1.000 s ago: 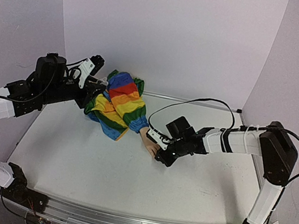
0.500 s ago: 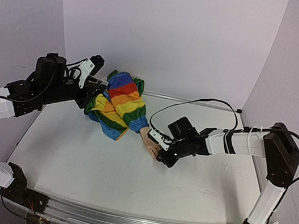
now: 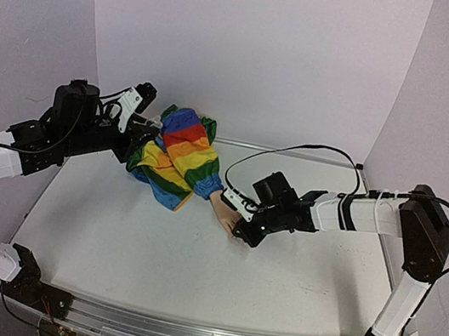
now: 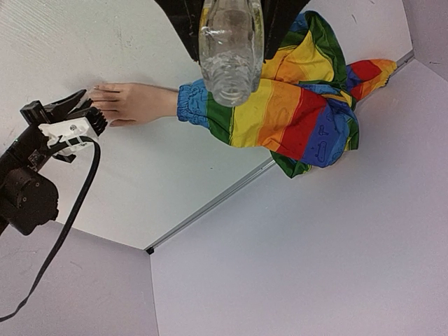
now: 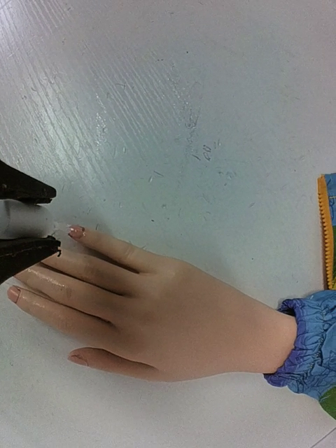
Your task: Paint the nails
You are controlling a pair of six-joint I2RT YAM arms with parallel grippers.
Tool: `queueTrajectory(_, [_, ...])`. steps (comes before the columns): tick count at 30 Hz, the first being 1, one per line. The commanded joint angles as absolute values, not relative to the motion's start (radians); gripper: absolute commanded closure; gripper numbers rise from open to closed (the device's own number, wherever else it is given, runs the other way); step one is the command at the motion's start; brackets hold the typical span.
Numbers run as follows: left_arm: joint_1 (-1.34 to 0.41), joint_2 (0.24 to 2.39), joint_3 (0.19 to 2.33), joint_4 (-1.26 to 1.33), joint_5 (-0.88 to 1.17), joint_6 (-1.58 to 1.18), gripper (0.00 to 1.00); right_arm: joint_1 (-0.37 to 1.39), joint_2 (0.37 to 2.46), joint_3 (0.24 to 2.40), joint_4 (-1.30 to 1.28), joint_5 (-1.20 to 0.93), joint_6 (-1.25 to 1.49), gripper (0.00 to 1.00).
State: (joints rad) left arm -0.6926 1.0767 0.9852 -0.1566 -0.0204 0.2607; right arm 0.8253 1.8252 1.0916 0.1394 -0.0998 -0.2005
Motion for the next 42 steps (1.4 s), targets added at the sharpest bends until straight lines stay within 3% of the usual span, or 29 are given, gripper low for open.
queueTrajectory(1, [-0.690,1.063,0.992,-0.099,-0.012,0.251,1.00,0.830,1.830,1.131,0.151,-0.102,-0.190,1.00])
queueTrajectory(42, [-0.689,1.075,0.999,-0.099,-0.007,0.250,1.00,0.831,1.869,1.132,0.166,-0.063,-0.196,1.00])
